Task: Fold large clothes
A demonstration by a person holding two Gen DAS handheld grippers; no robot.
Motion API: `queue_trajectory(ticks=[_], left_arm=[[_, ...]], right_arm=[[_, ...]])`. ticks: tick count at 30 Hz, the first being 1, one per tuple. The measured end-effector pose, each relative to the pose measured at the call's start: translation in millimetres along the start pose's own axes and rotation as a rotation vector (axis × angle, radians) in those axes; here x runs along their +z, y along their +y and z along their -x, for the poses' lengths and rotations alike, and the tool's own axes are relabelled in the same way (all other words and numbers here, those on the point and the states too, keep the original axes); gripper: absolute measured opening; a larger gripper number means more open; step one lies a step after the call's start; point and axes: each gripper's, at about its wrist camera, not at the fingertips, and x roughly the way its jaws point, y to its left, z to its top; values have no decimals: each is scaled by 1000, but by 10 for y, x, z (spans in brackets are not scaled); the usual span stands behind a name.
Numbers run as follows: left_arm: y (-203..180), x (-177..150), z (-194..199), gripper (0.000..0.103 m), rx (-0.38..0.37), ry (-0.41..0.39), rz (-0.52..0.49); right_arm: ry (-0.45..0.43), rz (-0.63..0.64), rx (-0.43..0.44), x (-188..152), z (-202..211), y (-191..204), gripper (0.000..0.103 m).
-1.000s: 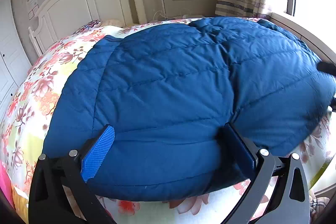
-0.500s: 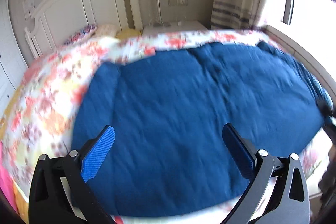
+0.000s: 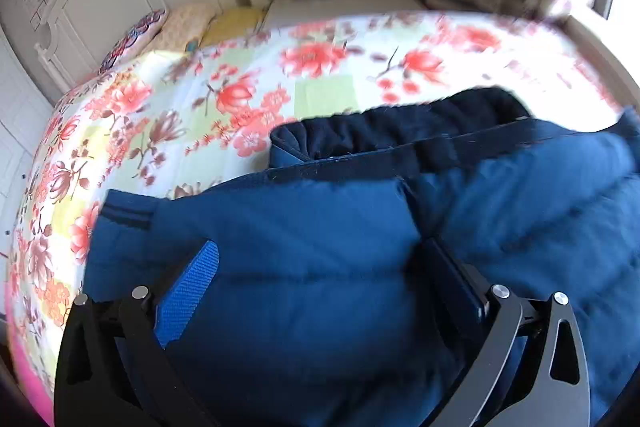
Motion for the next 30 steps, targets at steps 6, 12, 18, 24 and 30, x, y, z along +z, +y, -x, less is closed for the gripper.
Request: queue_trajectory(ticks=[6, 12, 18, 24, 30], left_arm=[[36, -1082, 946, 98, -123, -204, -134], [254, -2136, 1151, 98, -217, -228, -188], [1322, -2331, 1523, 98, -211, -315, -1], [3023, -2445, 2114, 98, -1, -477, 447], [3040, -2198, 2291, 98, 10, -511, 383]], right_arm=[[-56, 131, -21, 59, 9, 277, 21], [-114, 356, -27, 101, -122, 1009, 21], [-168, 867, -6, -375, -602, 2440, 19], [95, 1542, -27, -1946, -1561, 3206, 20], [36, 1645, -36, -2389, -1596, 3043, 19]])
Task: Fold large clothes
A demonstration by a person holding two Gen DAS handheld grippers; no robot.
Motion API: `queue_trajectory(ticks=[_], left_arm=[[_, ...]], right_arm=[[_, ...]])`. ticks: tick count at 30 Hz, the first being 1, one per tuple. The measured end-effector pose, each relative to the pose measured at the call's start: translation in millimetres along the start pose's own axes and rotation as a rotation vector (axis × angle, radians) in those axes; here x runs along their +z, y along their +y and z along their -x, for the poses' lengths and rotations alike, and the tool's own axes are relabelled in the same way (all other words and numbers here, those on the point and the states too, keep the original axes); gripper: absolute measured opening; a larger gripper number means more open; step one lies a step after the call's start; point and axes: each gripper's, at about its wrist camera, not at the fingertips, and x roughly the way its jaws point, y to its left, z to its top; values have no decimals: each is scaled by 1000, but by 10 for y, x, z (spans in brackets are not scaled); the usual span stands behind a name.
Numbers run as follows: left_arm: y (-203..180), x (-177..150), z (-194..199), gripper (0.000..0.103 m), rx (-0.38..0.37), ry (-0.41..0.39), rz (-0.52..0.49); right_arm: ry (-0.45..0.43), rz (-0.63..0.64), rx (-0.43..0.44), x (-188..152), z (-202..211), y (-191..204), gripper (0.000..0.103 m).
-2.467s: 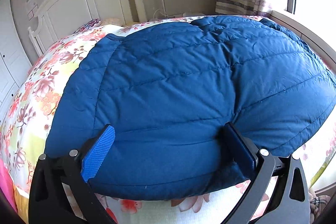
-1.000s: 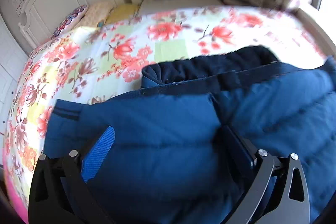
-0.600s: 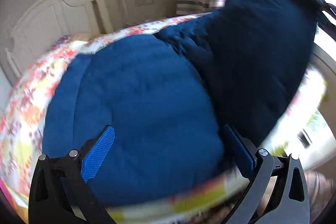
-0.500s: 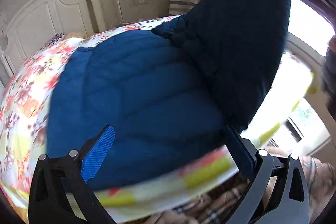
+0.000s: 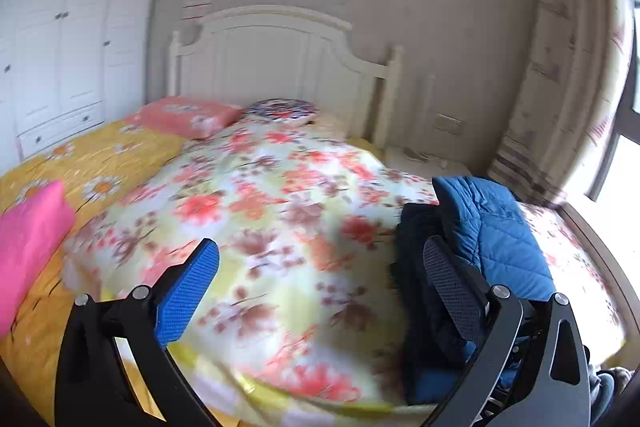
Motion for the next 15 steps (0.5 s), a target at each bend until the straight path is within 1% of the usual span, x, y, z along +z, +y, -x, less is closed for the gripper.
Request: queue_trajectory(ticks=[1, 2, 3, 6, 8, 9, 10, 12, 13, 15], left_arm=[[-76, 57, -75, 98, -25, 7, -13], [-256, 118, -184, 98, -68, 16, -39], [-389, 156, -253, 98, -91, 18, -59], [-808, 318, -387, 98, -135, 8, -122], [-1044, 418, -416, 98, -168, -1, -156], [-1197, 471, -439, 98, -184, -1, -183], [-1394, 530, -498, 98, -201, 11, -224], [-1699, 594, -626, 98, -229, 58, -278], [-1910, 605, -783, 98, -236, 105, -315], [-2154, 553, -1003, 98, -195, 155, -382]], right_arm=[[-10, -12, -2, -6, 24, -51, 18], [-35, -22, -11, -35, 84, -114, 17], [-53, -33, -15, -57, 149, -163, 15], [-134, -39, -45, -71, 448, -308, 14], [-172, -9, -25, -147, 588, -331, 14], [-164, 40, 5, -187, 597, -297, 14], [-141, 90, 18, -231, 561, -213, 15], [-135, 137, 9, -255, 455, -32, 21], [-127, 130, 26, -253, 382, 22, 24], [-125, 127, 18, -232, 349, 79, 39]])
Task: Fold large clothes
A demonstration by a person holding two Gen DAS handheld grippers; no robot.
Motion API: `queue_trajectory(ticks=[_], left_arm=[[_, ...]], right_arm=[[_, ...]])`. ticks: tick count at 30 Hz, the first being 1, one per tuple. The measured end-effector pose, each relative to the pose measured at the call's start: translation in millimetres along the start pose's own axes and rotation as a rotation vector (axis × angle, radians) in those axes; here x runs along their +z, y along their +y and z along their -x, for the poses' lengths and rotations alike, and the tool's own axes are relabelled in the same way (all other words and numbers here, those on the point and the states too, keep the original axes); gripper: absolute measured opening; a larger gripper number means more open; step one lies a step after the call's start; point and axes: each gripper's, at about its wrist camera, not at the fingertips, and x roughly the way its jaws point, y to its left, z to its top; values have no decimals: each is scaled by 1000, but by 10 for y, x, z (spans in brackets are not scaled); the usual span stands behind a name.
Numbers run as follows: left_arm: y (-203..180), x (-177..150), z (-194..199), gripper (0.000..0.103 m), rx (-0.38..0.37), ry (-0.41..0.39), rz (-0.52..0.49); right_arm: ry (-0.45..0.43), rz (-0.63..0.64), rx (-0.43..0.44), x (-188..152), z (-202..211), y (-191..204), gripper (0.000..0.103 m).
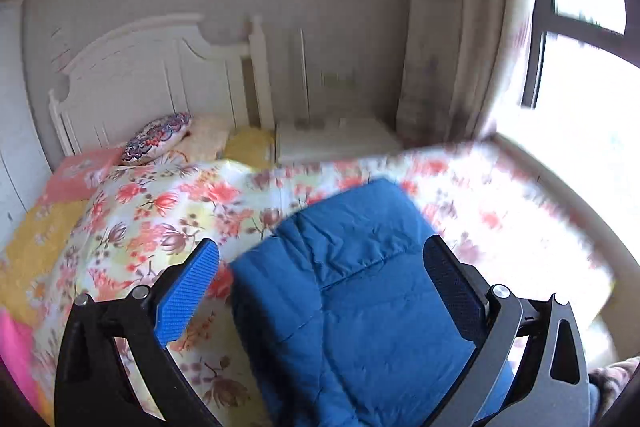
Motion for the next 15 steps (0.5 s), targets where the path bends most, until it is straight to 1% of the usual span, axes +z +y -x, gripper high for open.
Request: queue_trajectory(ticks=[1, 2, 3, 4, 5, 6, 8, 9, 10, 11, 12, 14, 15], left_arm=[[-96, 7, -172, 98, 36, 30, -41], [-193, -14, -428, 98, 100, 69, -94], [-226, -66, -681, 98, 150, 118, -122], [-197, -132, -885, 98, 169, 165, -126], [-111, -266, -1192, 99, 174, 234, -109], [0, -380, -1351, 99, 142, 254, -68], [231, -538, -1422, 99, 102, 228, 43], [318, -603, -1419, 99, 88, 220, 89], [361, -649, -1408, 99, 85, 206, 111], [418, -726, -1393, 99, 86, 180, 141], [456, -782, -1385, 99, 86, 163, 164], [521, -852, -1385, 99, 85, 148, 198], [546, -872, -1384, 99, 83, 146, 209]], right_arm=[[0, -7, -9, 11, 9, 10, 43], [1, -14, -8, -2, 39, -6, 51], [-5, -18, 7, -20, 79, -17, 68], [-7, -19, 64, -44, 128, -32, 78], [-9, -20, 95, -69, 182, -41, 82], [-20, -41, 104, -107, 289, -80, 82], [-41, -126, 159, -150, 441, -221, 81], [-62, -215, 200, -205, 549, -378, 81], [-78, -300, 211, -272, 627, -542, 81], [-85, -385, 207, -349, 665, -721, 80], [-89, -457, 200, -430, 688, -891, 77], [-96, -623, 171, -611, 706, -1263, 72], [-95, -735, 156, -731, 679, -1488, 67]])
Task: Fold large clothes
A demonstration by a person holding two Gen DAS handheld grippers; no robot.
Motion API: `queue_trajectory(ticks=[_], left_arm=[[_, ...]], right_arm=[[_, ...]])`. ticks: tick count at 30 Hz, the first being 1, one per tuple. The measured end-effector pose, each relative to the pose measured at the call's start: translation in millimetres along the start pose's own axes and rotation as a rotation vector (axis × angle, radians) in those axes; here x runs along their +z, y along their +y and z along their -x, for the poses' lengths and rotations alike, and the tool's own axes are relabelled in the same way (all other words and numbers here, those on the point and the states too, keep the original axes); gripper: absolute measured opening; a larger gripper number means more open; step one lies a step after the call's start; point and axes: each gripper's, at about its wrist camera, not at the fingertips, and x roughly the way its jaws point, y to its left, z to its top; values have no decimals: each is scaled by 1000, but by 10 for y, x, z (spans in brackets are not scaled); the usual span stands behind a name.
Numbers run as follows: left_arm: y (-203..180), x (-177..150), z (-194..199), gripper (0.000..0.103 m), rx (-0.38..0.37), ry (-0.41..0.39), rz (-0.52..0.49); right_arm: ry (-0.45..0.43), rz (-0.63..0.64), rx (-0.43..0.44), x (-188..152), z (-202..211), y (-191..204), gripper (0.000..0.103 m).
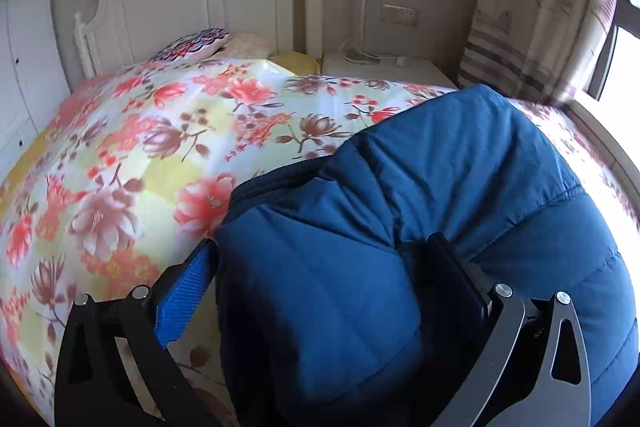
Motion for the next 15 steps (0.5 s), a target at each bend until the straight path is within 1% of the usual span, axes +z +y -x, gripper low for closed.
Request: queue_trajectory(ticks=[1, 2, 3, 4, 5, 6, 7, 8, 9, 11, 12, 13, 15], left_arm=[[14, -19, 13, 99, 0, -1, 3], [15, -24, 23, 99, 5, -4, 2], [-11, -28, 48, 99, 14, -8, -3], [-21, -33, 49, 99, 24, -14, -9], [-32, -31, 47, 99, 26, -17, -11], [-29, -24, 45, 99, 23, -17, -8], [-7, -29, 44, 99, 12, -21, -2], [-3, -38, 53, 99, 8, -21, 2], [6, -51, 57, 99, 3, -22, 6], [10, -65, 66, 99, 8, -26, 9], [8, -64, 66, 99, 13, -25, 9], [3, -62, 64, 99, 16, -21, 9], [0, -59, 65, 99, 23, -22, 6]], right_arm=[[-5, -60, -20, 32, 8, -158, 64], [-3, -99, -47, 48, -7, -276, 58], [10, -123, -69, 49, -48, -361, 56], [33, -133, -62, 20, -118, -392, 56], [59, -134, -44, -24, -196, -381, 56], [147, -114, 8, -165, -399, -301, 58], [184, -79, 3, -282, -523, -213, 58], [147, -24, -49, -408, -542, -96, 58], [145, -41, -47, -438, -541, -106, 58], [179, -80, -1, -381, -553, -197, 58], [213, -65, 34, -308, -563, -251, 54], [234, -30, 53, -196, -582, -307, 54], [206, 5, -11, 17, -587, -503, 54]])
